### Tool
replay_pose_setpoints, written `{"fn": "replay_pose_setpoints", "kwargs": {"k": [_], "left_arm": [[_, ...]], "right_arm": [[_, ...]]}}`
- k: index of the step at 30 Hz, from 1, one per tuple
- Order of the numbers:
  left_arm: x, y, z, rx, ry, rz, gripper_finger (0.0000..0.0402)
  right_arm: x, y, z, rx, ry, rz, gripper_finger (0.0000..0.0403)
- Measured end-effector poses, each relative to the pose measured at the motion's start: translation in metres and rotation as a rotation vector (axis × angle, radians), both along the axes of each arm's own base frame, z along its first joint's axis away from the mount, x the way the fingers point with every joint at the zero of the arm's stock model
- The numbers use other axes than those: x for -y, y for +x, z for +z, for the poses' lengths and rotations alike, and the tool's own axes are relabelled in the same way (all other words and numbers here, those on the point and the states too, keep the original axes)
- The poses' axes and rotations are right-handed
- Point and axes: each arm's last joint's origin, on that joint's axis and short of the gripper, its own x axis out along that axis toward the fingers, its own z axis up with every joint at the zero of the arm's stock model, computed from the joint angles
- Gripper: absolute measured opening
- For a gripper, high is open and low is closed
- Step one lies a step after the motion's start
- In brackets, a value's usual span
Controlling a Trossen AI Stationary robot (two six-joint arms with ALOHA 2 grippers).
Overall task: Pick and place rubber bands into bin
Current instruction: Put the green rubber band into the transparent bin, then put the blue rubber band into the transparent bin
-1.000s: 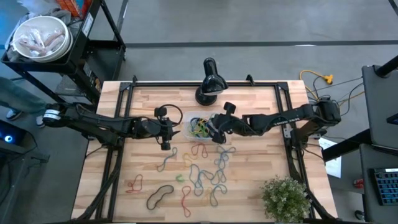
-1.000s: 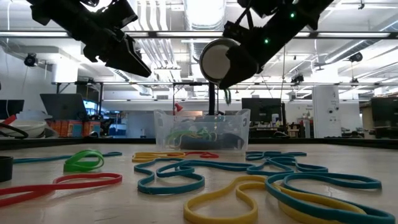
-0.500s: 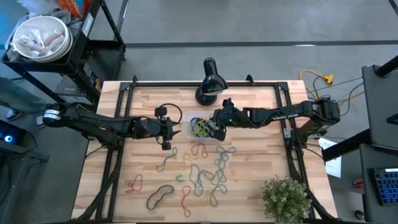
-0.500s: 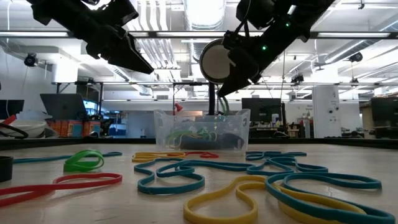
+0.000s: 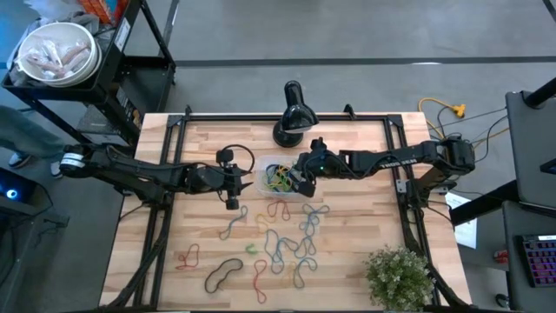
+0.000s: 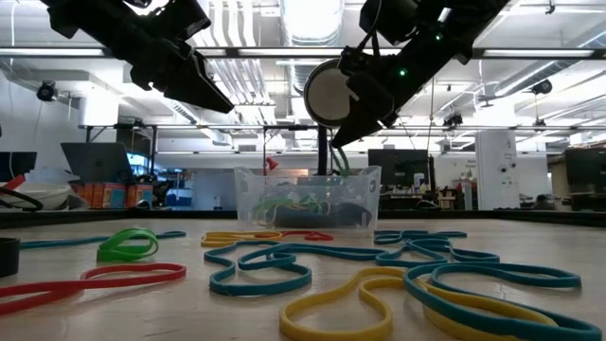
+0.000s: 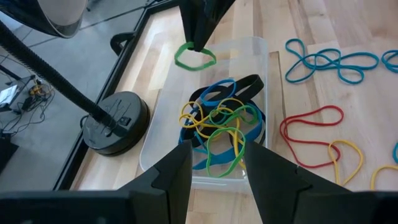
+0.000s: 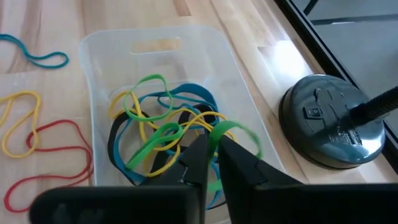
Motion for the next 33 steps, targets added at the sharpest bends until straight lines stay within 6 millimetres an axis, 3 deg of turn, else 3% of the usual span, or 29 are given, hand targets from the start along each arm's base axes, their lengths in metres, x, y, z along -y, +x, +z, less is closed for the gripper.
{"fn": "replay_pose_setpoints", "kwargs": {"k": [8,14,23,27,33], "left_arm": [[0.000,0.000,0.000,-0.001,0.000,-0.001,0.0132],[0.001,-0.001,-0.002,-0.014,-0.045,0.000,0.0132],[0.004,-0.017,-0.031,-0.308,-0.317,0.022,0.0132],[0.008,-0.014,-0.044,-0.403,-0.377,0.003,0.0132],[0.009,0.003,-0.068,-0.496,-0.334,-0.026,0.0132]], "right_arm": [[0.000,0.000,0.000,-0.006,-0.007,0.010,0.0101],[-0.001,0.000,-0.001,-0.012,-0.007,0.020,0.0128],[-0.027,0.001,-0.003,-0.043,-0.029,0.250,0.0133],[-0.041,0.001,-0.003,-0.051,-0.052,0.321,0.0126],[-0.060,-0.002,-0.008,-0.068,-0.032,0.365,0.0115]]}}
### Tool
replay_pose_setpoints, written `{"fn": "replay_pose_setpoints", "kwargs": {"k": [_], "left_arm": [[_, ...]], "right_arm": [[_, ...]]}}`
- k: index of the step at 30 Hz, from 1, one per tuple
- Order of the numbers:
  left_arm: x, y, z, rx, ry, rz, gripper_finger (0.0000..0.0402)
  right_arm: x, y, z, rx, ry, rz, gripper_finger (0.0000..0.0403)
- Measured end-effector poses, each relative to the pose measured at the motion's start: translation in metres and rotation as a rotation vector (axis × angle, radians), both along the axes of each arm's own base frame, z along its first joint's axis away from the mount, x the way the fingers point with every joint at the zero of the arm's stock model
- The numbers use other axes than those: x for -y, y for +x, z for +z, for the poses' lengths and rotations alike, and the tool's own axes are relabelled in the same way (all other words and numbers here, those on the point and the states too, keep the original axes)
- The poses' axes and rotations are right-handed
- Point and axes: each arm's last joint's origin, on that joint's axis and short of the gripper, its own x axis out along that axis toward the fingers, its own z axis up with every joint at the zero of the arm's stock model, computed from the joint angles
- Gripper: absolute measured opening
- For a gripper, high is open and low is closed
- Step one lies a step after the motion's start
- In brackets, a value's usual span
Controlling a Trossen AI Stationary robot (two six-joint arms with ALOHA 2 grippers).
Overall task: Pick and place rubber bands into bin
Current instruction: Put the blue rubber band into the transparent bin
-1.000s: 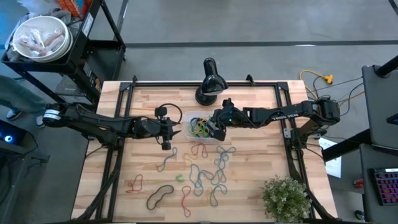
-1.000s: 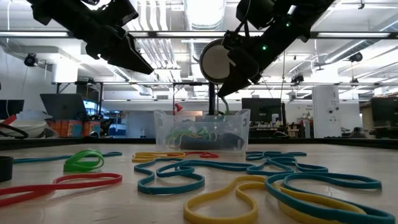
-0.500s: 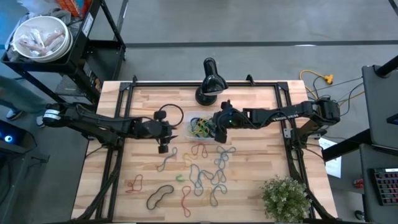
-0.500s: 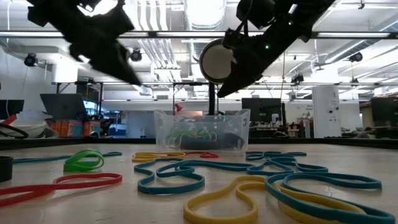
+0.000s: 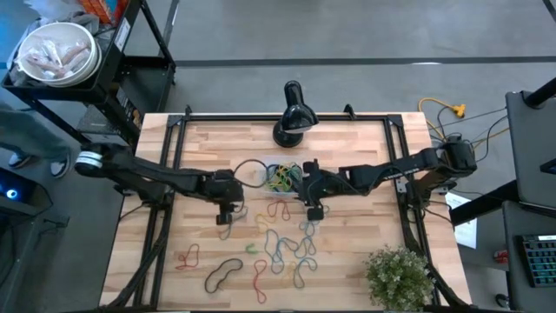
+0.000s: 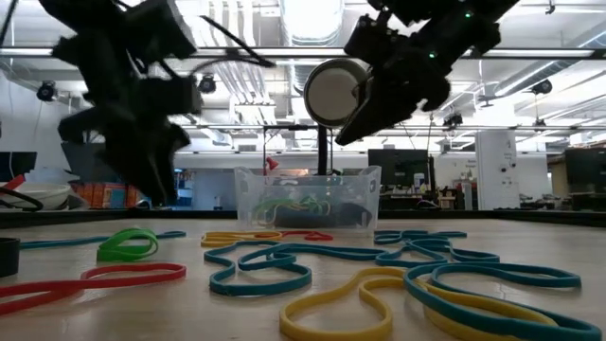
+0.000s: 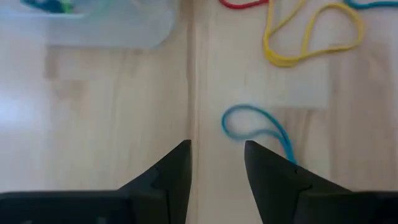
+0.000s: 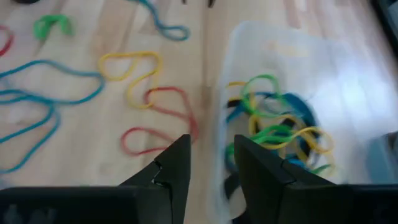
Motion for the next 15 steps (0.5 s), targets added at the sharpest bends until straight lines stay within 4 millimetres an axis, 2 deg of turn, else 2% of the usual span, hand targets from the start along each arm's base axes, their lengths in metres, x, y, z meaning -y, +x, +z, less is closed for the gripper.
{"fn": "replay_pose_setpoints", "kwargs": {"k": [3,7,15], "left_arm": [[0.001,0.007,-0.014,-0.060,0.018,-0.023,0.0132],[0.002,0.020,-0.024,-0.108,0.031,-0.040,0.0132],[0.003,0.040,-0.021,-0.119,0.048,-0.068,0.0132]], "right_arm": [[-0.009,-0.004,-0.005,-0.023,0.015,0.011,0.0111],[-0.018,-0.011,-0.015,-0.053,0.040,0.014,0.0105],[-0.029,-0.021,-0.028,-0.098,0.090,-0.008,0.0094]]}}
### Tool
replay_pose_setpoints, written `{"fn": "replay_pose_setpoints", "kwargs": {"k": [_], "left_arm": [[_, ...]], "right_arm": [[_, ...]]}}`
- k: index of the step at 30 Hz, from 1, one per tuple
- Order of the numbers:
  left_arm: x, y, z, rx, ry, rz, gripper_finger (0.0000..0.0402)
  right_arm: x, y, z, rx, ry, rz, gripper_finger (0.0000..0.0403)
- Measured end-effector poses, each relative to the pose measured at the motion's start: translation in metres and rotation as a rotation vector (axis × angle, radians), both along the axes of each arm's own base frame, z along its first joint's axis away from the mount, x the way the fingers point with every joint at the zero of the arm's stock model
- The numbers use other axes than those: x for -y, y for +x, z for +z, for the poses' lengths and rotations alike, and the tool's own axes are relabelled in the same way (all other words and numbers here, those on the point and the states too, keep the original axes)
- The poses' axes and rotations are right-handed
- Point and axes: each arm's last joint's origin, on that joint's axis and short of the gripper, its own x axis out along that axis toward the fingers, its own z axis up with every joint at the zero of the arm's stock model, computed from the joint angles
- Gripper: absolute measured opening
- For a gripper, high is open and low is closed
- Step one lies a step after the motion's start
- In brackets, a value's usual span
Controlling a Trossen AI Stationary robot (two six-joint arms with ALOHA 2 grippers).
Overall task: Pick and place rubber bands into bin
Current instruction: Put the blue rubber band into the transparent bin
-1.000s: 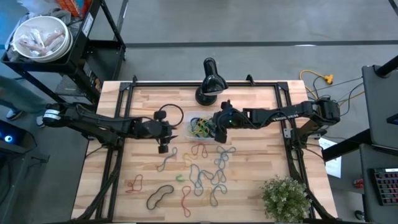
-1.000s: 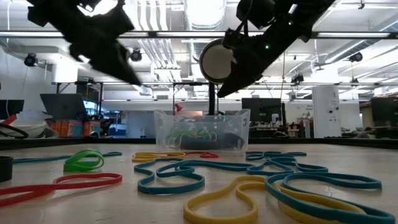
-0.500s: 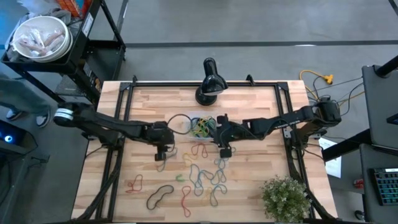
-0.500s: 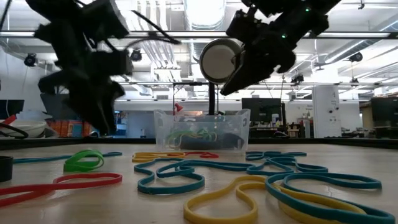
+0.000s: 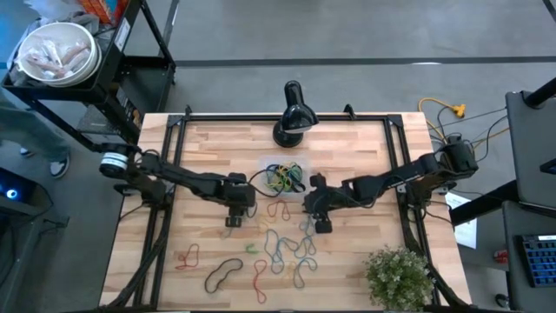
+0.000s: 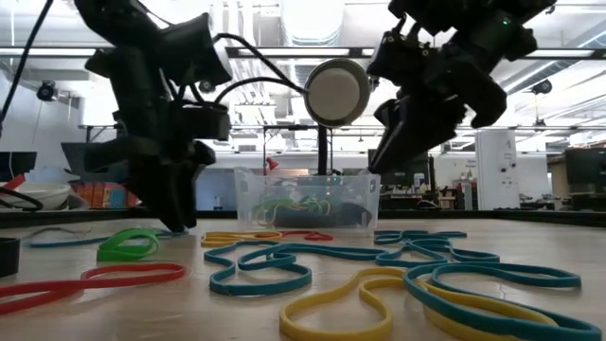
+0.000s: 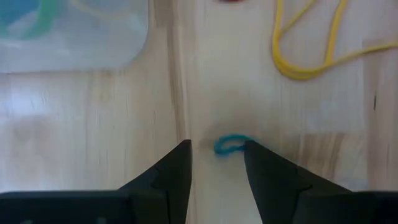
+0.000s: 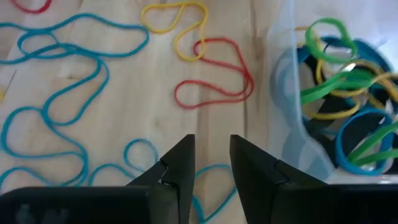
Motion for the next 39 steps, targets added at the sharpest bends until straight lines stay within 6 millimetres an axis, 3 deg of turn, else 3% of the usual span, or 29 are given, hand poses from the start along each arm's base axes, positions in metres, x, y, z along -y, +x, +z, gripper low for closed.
{"fn": "replay_pose_setpoints", "kwargs": {"k": [8,21,24,30,39], "left_arm": [[0.001,0.004,0.005,0.002,-0.029,-0.012,0.0132],[-0.002,0.007,-0.009,-0.077,-0.086,0.020,0.0128],[-0.002,0.007,-0.008,-0.088,-0.096,0.016,0.0103],[-0.001,0.004,-0.009,-0.124,-0.123,0.001,0.0009],[-0.001,0.001,-0.001,-0.127,-0.116,0.000,0.0001]], "right_arm": [[-0.004,-0.002,-0.002,-0.007,0.003,0.005,0.0095],[-0.004,-0.002,-0.002,-0.006,0.005,0.003,0.0095],[-0.004,-0.002,-0.002,-0.006,0.007,0.002,0.0092],[-0.004,-0.002,-0.002,-0.005,0.007,0.002,0.0084],[-0.004,-0.002,-0.002,-0.005,0.007,0.002,0.0073]]}}
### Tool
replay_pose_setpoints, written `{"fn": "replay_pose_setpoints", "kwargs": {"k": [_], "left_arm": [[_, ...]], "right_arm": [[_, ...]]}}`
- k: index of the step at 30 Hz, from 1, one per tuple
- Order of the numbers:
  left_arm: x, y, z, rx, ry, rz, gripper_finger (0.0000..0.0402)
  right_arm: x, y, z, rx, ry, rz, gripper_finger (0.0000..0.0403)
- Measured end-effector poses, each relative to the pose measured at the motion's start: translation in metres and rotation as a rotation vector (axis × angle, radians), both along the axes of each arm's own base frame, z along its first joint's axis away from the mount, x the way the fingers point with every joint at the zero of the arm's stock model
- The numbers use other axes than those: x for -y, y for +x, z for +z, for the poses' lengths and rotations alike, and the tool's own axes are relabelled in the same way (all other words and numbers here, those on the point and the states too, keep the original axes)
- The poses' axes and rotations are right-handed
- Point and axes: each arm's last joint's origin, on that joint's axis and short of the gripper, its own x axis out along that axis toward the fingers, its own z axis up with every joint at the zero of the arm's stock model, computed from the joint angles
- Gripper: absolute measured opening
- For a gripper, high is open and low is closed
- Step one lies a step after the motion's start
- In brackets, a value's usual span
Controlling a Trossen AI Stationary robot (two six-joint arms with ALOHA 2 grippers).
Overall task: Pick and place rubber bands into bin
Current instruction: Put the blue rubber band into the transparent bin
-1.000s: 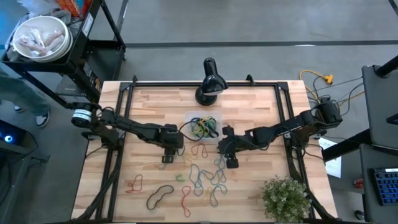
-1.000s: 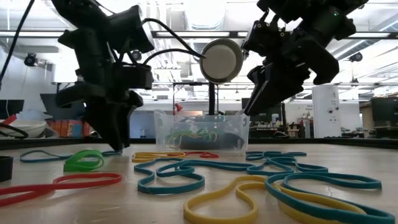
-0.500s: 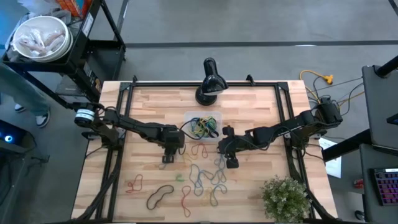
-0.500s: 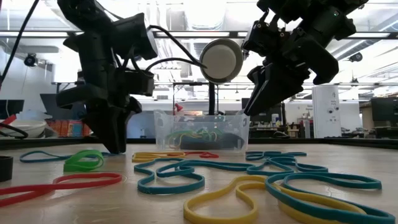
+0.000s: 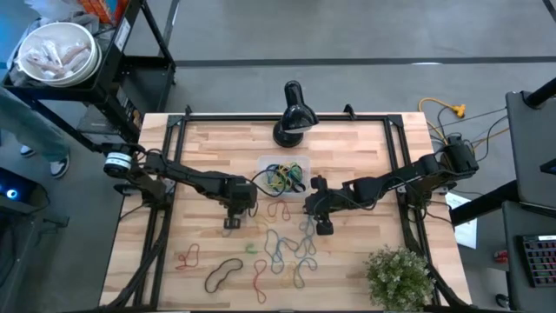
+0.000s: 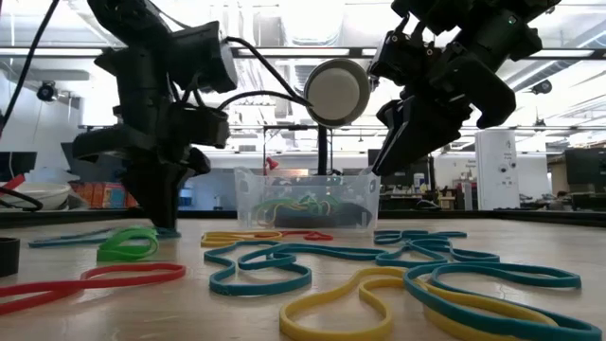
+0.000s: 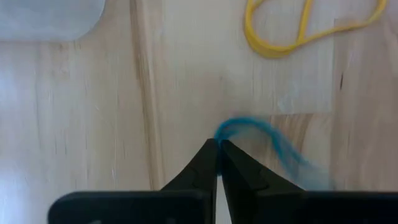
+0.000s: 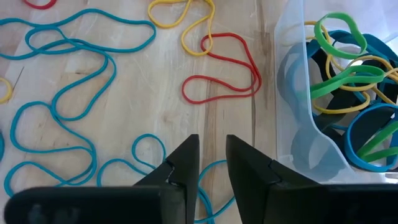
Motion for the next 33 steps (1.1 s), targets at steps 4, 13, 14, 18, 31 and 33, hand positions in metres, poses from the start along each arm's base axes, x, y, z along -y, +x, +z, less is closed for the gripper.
{"fn": "replay_pose_setpoints", "kwargs": {"k": [4,13,14,18,31,33], "left_arm": [[0.000,-0.007,0.010,-0.042,0.053,0.005,0.0001],[0.004,-0.012,0.041,0.023,0.168,0.016,0.0000],[0.005,-0.012,0.043,0.034,0.190,0.018,0.0000],[0.008,-0.013,0.059,0.113,0.293,0.030,0.0000],[0.018,-0.012,0.113,0.525,0.527,0.037,0.0000],[0.017,-0.008,0.119,0.589,0.557,0.036,0.0000]], "right_arm": [[0.000,0.000,0.000,0.000,-0.001,0.001,0.0073],[0.000,0.000,0.000,0.000,-0.007,0.007,0.0073],[0.000,0.000,0.000,0.000,-0.007,0.008,0.0073],[0.000,0.000,0.000,0.000,-0.007,0.008,0.0073],[0.000,0.000,0.000,0.001,-0.007,0.007,0.0073],[0.000,0.000,0.000,0.001,-0.007,0.007,0.0073]]}}
